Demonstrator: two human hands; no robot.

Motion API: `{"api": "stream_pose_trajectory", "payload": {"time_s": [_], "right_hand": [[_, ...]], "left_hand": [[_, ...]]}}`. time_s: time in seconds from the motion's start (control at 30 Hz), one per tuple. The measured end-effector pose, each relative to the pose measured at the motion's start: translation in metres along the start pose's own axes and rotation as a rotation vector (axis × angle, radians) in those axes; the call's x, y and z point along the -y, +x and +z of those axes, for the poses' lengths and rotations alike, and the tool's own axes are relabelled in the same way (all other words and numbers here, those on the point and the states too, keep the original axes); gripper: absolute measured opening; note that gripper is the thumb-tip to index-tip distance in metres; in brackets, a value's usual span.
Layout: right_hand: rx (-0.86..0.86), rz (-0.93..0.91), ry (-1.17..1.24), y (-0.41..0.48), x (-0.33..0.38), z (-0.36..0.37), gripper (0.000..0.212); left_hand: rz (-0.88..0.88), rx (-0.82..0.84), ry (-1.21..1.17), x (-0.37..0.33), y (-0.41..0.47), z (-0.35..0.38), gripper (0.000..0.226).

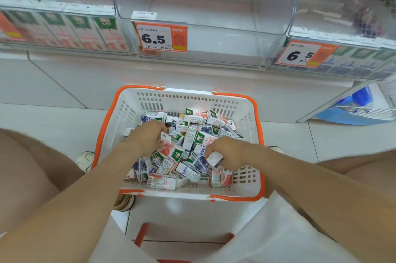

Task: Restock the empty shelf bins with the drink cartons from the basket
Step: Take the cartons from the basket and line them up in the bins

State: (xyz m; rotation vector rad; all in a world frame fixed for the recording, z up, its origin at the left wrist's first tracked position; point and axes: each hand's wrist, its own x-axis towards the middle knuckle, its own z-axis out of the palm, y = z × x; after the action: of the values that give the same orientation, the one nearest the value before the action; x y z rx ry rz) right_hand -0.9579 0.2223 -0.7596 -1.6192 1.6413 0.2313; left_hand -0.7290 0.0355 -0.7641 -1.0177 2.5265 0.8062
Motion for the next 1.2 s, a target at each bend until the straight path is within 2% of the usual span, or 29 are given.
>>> {"api": "stream_pose_trajectory", "payload": {"time_s": [0.13,0.23,0.4,0.5,0.57,0.67,0.7,0.8,1.0,1.1,1.2], "right_hand": [[-0.228,0.022,0.348,-0.015,0.023,-0.049,0.058],[-0.366,0.0,0.654,-0.036,0.043,-0.077,0.042],[-0.57,-0.026,0.923,-0.063,0.073,-0.101,0.03],[-0.732,0.015,1.063,-0.062,0.087,-0.11,0.032],[-0.838,0.033,1.254,-0.059,0.094,-0.115,0.03],[-0.877,-0.024,1.549,-0.059,0.11,-0.125,0.025],[-0.881,-0.03,1.534,-0.059,0.114,-0.128,0.026],[-0.962,-0.054,1.291,-0.065,0.131,-0.14,0.03],[-1.039,-0.247,1.02,-0.063,0.175,-0.167,0.033],[-1.045,-0.357,0.862,-0.049,0.199,-0.183,0.033],[-1.067,-0.446,0.758,-0.033,0.229,-0.201,0.035]], "left_hand": [[0.004,-0.068,-0.443,-0.023,-0.013,-0.039,0.045],[-0.028,-0.075,-0.708,-0.041,-0.03,-0.068,0.043],[-0.064,-0.196,-0.885,-0.046,-0.051,-0.101,0.046],[-0.088,-0.316,-1.025,-0.048,-0.064,-0.118,0.025],[-0.103,-0.366,-1.145,-0.05,-0.072,-0.129,0.014],[-0.12,-0.383,-1.333,-0.045,-0.083,-0.144,0.01],[-0.113,-0.38,-1.344,-0.043,-0.086,-0.148,0.008],[-0.058,-0.395,-1.254,-0.042,-0.096,-0.165,0.011],[-0.02,-0.514,-1.029,-0.025,-0.116,-0.22,0.016],[-0.057,-0.654,-0.93,-0.005,-0.122,-0.246,0.021],[-0.096,-0.8,-0.91,0.021,-0.122,-0.273,0.017]]}}
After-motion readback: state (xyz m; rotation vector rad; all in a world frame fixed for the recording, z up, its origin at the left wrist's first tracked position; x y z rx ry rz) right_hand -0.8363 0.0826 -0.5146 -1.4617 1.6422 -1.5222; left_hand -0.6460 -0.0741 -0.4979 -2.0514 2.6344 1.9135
